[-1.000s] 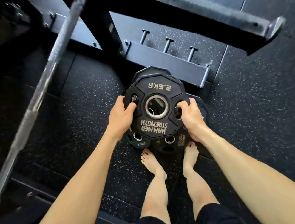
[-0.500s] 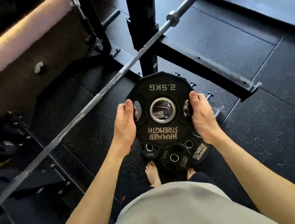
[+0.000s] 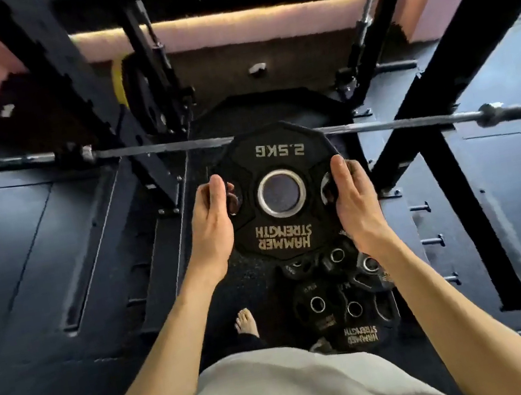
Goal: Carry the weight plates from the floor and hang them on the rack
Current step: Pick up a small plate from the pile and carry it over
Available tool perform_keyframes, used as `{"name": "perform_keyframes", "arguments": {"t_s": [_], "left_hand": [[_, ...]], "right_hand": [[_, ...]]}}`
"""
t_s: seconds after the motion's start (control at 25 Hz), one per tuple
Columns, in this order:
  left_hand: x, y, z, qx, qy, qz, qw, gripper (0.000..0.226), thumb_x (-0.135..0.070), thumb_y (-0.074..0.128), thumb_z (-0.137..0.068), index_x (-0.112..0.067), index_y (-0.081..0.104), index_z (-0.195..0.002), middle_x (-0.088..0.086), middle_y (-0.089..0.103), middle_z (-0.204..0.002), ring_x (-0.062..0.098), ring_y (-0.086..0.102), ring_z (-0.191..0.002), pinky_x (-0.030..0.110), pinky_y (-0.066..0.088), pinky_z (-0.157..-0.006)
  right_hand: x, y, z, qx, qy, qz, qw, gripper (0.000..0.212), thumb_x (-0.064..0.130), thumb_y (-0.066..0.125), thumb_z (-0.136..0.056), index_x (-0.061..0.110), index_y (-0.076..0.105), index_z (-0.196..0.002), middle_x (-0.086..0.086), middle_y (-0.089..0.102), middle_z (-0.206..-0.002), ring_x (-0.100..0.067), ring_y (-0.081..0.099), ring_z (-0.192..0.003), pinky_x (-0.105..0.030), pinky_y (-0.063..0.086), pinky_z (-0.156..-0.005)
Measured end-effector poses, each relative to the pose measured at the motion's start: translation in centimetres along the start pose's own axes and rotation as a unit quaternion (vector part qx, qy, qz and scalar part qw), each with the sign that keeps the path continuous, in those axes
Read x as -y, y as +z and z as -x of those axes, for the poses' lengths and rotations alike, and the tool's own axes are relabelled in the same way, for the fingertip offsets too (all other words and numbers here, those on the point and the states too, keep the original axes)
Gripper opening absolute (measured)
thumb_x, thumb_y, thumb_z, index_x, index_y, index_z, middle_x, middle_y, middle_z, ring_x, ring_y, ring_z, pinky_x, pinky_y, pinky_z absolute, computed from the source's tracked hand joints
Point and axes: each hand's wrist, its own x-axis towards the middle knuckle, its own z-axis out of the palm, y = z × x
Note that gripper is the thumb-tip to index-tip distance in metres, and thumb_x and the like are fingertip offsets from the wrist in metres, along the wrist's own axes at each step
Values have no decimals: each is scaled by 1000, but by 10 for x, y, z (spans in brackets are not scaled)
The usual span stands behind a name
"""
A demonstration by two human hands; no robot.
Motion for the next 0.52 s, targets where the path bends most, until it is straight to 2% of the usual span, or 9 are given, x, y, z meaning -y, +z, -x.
{"name": "perform_keyframes", "arguments": {"t_s": [0.12, 0.16, 0.24, 0.32, 0.36, 0.44, 0.52], "left_hand": [[-1, -68, 38, -101, -1, 29, 994, 39, -60, 39, -97, -28, 61, -95, -3, 62, -102, 11, 58, -97, 40, 47, -100], [0, -90, 53, -132, 0, 40, 990, 39, -62, 39, -95, -30, 61, -98, -6, 63, -108, 10, 58, -103, 41, 46, -103], [4, -142, 83, -192, 1, 58, 980, 35, -61, 38, -94, -36, 60, -106, -12, 62, -116, 0, 57, -110, 30, 47, -102], [4, -188, 112, -242, 0, 59, 969, 25, -55, 36, -99, -38, 55, -98, -21, 58, -103, -15, 56, -93, 15, 46, -88], [6, -219, 127, -270, -1, 55, 961, 24, -55, 36, -100, -40, 52, -90, -22, 55, -95, -14, 55, -86, 15, 45, -84], [17, -287, 156, -314, -3, 57, 948, 29, -65, 39, -95, -43, 54, -85, -16, 59, -99, -2, 57, -93, 29, 49, -91], [30, -360, 186, -350, -3, 52, 935, 37, -74, 40, -87, -43, 59, -87, -7, 60, -103, 10, 58, -99, 44, 48, -99]], "right_hand": [[13, 57, 26, 111, -5, 2, 994, 33, 48, 44, -100, 18, 52, -89, 1, 53, -82, -10, 51, -74, -30, 44, -67], [18, 78, 38, 144, -11, 4, 989, 32, 49, 44, -100, 20, 53, -88, 2, 54, -82, -10, 51, -74, -30, 43, -67], [23, 128, 65, 206, -28, 14, 978, 31, 48, 44, -100, 22, 53, -86, 4, 55, -81, -6, 50, -72, -27, 43, -68], [27, 175, 92, 253, -35, 28, 966, 31, 47, 44, -100, 21, 52, -85, 3, 54, -81, -7, 50, -73, -30, 42, -70], [29, 204, 112, 284, -41, 28, 957, 32, 47, 44, -100, 21, 52, -85, 3, 53, -79, -8, 49, -73, -31, 42, -70], [31, 265, 157, 332, -61, 29, 941, 33, 46, 43, -101, 18, 51, -84, 4, 52, -76, -7, 49, -69, -30, 42, -68], [31, 326, 207, 356, -80, 33, 930, 35, 41, 41, -103, 14, 49, -83, 6, 51, -71, 0, 48, -61, -22, 41, -65]]}}
